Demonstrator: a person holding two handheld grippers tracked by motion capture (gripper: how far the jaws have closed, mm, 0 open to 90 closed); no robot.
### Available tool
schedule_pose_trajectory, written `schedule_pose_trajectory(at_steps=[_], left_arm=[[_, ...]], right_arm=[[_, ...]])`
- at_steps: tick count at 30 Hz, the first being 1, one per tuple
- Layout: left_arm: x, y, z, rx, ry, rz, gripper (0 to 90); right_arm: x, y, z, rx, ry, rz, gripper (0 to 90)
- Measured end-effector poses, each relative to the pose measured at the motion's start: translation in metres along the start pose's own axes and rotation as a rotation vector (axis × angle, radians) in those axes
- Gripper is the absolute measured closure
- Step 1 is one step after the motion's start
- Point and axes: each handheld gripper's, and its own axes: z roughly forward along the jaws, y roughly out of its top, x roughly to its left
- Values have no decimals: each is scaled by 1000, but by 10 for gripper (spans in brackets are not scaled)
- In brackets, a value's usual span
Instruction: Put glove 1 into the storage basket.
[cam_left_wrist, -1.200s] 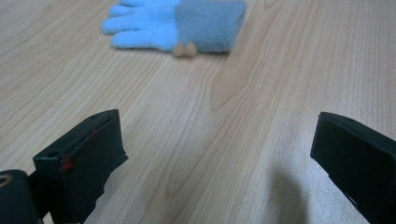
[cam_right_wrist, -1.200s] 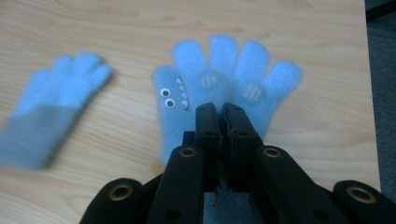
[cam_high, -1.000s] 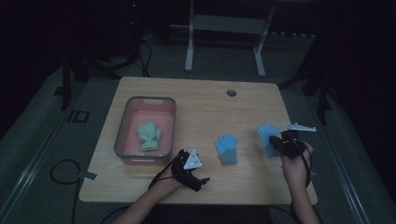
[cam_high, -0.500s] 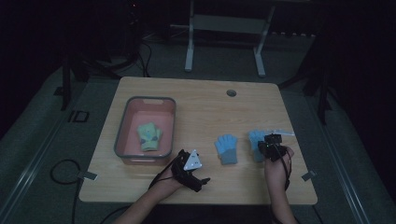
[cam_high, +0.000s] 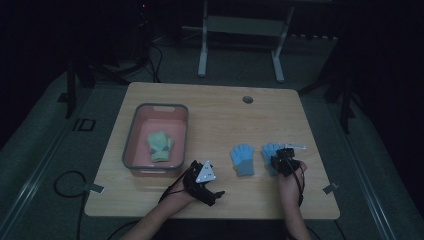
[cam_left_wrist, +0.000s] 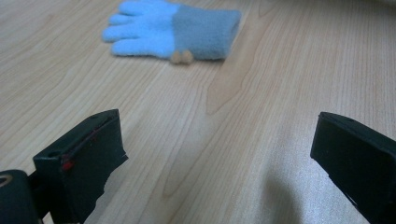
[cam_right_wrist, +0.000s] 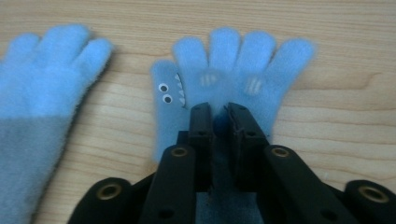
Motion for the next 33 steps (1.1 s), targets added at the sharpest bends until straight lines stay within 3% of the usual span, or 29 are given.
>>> schedule_pose_trajectory(at_steps=[4,8,10,18,21,26,30,33], left_arm=[[0,0,0,2,1,0,27],[0,0,0,2,0,-3,27],[1,0,0,-4,-4,-8,27],[0,-1,0,-9,-7,-11,27],[1,-1,1,-8,-5,-9,27],[1,-1,1,-7,-4,-12,27],[1,-2,0,-10,-2,-16,27],[0,-2,-1,-12,-4,-18,27]], right_arm=[[-3,5,-6,-3,29,-18,702],[-15,15,-18,-31,67,-79,647],[-24,20,-24,-55,144,-124,613],[-59,31,-33,-60,314,-277,605],[-67,33,-30,-53,350,-342,603],[-63,33,-18,-27,400,-453,603],[-57,28,-5,6,397,-485,603],[-56,22,5,30,403,-476,595]])
